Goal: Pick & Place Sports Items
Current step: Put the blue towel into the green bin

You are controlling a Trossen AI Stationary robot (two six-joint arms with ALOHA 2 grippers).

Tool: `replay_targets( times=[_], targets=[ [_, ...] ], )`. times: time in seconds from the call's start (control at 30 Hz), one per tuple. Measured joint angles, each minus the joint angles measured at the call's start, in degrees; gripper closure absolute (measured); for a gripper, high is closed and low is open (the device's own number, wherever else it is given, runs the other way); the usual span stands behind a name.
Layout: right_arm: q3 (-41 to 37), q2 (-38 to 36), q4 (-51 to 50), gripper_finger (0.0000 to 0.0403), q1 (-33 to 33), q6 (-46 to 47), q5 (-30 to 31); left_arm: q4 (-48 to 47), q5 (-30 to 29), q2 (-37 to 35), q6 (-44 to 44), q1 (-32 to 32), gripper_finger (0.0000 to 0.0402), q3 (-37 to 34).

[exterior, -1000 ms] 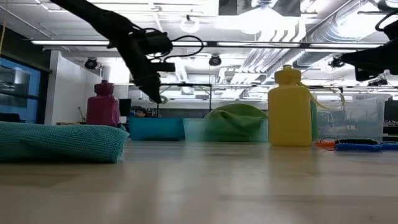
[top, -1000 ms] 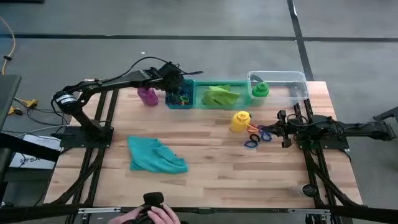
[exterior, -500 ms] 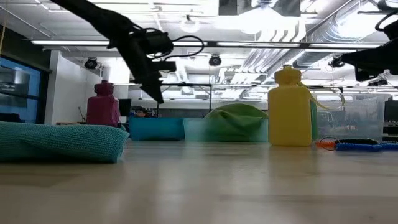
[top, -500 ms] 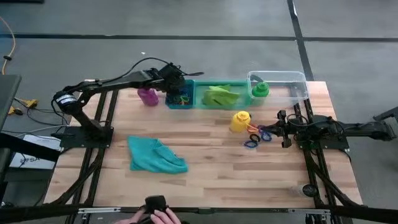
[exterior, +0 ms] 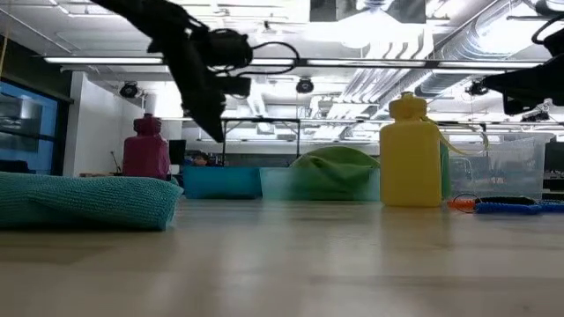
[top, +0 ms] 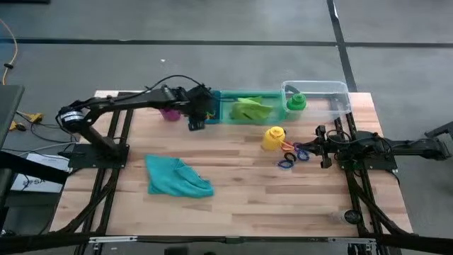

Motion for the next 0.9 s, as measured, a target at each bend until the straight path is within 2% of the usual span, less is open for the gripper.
replay_targets(
  times=[0.43,0.73,0.9],
  targets=[
    [0.0,0.0,0.0,0.0403,0.0,0.0,0.0,-8.3,0.5,-5.8,-11.0,-16.7,0.0213,0.0],
    [0.0,0.0,0.0,0.0403,0.0,0.0,0.0,-8.5,0.8,-6.2,-20.7,-30.1,0.0213,0.0],
    [0.0,0.0,0.0,0.0403,0.0,0.0,0.0,-8.5,0.4,-6.2,-23.2,-35.7,0.0213,0.0]
  ],
)
